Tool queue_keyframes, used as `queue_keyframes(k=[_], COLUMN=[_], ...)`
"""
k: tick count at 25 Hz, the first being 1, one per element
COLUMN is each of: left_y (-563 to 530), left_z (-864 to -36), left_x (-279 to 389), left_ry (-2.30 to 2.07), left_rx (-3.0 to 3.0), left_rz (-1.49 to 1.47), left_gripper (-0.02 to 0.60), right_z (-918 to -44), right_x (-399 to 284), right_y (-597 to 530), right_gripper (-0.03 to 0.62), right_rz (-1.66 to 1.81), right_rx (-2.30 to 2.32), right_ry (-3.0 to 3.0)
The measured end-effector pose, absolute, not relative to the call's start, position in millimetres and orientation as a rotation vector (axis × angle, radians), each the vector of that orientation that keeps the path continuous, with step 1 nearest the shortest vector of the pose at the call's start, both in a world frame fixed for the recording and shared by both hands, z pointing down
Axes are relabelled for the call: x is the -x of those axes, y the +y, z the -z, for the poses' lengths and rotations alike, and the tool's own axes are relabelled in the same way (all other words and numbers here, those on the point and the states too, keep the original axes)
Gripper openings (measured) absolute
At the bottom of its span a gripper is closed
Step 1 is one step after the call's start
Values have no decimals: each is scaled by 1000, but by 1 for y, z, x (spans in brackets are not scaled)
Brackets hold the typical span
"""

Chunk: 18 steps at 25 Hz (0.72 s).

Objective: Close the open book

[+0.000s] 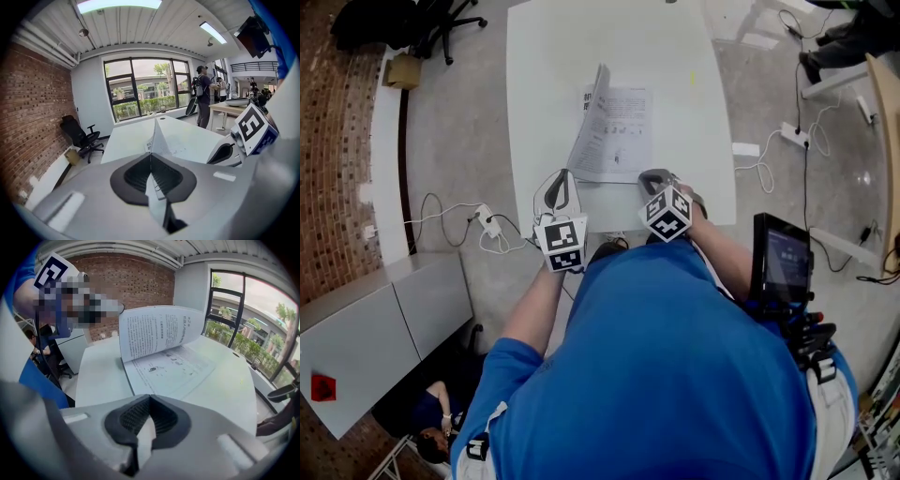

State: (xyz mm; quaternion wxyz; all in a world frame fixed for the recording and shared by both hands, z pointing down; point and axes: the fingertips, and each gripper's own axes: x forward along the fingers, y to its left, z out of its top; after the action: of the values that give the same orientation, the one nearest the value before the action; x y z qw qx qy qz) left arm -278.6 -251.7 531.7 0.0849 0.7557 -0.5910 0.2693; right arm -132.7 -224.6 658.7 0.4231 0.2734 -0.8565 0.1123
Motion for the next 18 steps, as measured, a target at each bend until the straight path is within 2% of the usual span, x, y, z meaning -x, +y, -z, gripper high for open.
queue_keyframes(k=[18], left_y=[-253], left_z=[-551], left_x=[347], left_ry=[-1878], left_rx=[-2028], left_rz=[-722], left_gripper=[12], right_z=[-660], right_x=[128], right_y=[-231], right_gripper=[3], right_rz=[-267], right_rx=[-670], right_ry=[-2096])
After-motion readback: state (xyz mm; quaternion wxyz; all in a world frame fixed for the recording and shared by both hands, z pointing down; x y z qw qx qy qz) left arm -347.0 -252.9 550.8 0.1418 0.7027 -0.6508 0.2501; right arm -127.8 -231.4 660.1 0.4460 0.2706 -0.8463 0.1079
